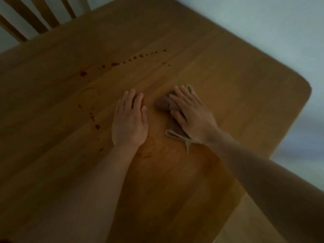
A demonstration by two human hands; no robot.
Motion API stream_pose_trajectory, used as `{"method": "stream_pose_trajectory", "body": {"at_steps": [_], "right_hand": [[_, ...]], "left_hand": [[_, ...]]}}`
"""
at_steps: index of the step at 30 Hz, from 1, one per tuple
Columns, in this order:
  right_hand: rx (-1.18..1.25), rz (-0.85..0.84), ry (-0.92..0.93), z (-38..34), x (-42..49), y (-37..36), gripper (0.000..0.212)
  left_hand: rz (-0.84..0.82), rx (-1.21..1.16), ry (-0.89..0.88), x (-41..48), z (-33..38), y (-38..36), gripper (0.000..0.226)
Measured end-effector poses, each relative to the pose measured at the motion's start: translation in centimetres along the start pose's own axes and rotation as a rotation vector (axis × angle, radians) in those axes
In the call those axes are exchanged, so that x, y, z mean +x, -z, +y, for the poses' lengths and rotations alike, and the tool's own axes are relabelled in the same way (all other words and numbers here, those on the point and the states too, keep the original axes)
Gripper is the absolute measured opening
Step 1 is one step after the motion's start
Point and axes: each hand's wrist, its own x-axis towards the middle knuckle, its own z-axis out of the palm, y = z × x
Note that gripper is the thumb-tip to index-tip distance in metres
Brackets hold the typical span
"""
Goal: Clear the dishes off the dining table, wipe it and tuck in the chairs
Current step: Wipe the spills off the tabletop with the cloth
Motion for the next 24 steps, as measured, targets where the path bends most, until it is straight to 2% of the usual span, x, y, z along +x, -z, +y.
{"method": "stream_pose_trajectory", "body": {"at_steps": [2,4,7,8,11,12,13,15,16,17,19,20,22,24], "right_hand": [[0.035,0.032,-0.065,1.3,-4.3,0.8,0.058],[0.072,0.137,-0.263,2.7,-7.3,1.7,0.054],[0.219,0.314,-0.470,2.1,-8.9,2.5,0.028],[0.378,0.364,-0.504,1.6,-8.7,2.5,0.021],[1.105,0.420,-0.723,0.2,-8.3,4.6,0.019],[1.229,0.457,-0.795,0.7,-8.4,5.2,0.020],[1.188,0.504,-0.866,1.3,-8.6,5.7,0.028],[0.826,0.542,-0.970,2.8,-8.9,5.9,0.046],[0.671,0.502,-0.950,2.8,-8.8,5.7,0.048],[0.525,0.402,-0.874,2.6,-8.6,5.0,0.051],[0.179,0.095,-0.666,1.4,-8.4,2.6,0.062],[0.022,0.009,-0.581,1.2,-8.2,1.5,0.062],[-0.095,0.031,-0.523,2.1,-6.7,1.3,0.060],[-0.101,0.076,-0.597,3.8,-4.0,2.0,0.059]], "left_hand": [[-0.007,-0.002,0.003,0.0,0.2,0.1,0.050],[-0.023,0.006,0.006,0.1,0.2,0.1,0.051],[-0.016,0.003,0.000,0.1,0.2,0.2,0.052],[-0.012,0.002,-0.002,0.1,0.3,0.2,0.051],[-0.021,0.006,0.009,0.1,0.3,0.2,0.051],[-0.024,0.009,0.013,0.1,0.3,0.2,0.051],[-0.024,0.012,0.014,0.0,0.4,0.2,0.051],[-0.021,0.020,0.015,0.1,0.4,0.2,0.051],[-0.022,0.022,0.016,0.1,0.4,0.1,0.052],[-0.024,0.022,0.016,0.1,0.3,0.1,0.052],[-0.031,0.023,0.018,0.1,0.3,0.0,0.052],[-0.034,0.028,0.019,0.1,0.2,-0.1,0.052],[-0.030,0.035,0.017,0.2,0.1,-0.1,0.053],[-0.030,0.035,0.012,0.1,0.1,-0.1,0.052]]}}
